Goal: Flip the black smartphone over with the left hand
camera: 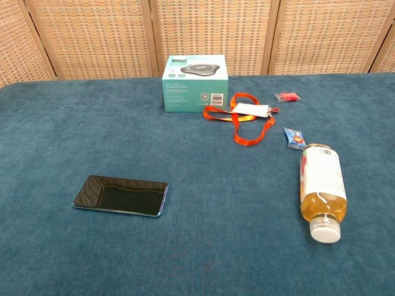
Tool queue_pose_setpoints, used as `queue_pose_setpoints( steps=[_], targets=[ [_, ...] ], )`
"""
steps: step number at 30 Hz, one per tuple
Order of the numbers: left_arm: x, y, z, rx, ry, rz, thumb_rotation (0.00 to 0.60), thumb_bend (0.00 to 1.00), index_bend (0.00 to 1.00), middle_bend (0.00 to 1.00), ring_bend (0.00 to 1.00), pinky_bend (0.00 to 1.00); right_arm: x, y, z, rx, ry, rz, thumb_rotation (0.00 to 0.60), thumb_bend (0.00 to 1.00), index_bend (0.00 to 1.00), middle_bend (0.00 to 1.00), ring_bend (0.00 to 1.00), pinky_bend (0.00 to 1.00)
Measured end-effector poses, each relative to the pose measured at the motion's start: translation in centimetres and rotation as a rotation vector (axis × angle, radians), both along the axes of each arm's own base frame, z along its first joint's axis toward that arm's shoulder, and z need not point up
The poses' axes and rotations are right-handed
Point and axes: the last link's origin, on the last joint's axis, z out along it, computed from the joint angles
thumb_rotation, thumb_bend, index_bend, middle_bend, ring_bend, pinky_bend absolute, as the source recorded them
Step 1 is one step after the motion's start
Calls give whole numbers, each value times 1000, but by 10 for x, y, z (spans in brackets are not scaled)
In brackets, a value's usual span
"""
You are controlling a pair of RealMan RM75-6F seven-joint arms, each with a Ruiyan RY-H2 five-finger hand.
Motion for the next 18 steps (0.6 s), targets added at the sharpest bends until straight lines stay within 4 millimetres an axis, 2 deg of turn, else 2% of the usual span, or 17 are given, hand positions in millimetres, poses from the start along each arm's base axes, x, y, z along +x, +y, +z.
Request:
queue_pose_setpoints(
  steps=[11, 18],
  targets=[
    [0, 3, -4, -23, 0, 5, 600, 0, 0, 0, 0, 0, -3, -2, 3, -4, -16, -11, 600, 0, 0, 0, 0, 0],
    [15, 26, -29, -145, 19, -28, 600, 0, 0, 0, 0, 0, -5, -4, 7, -11, -25, -18, 600, 0, 0, 0, 0, 0]
  ],
)
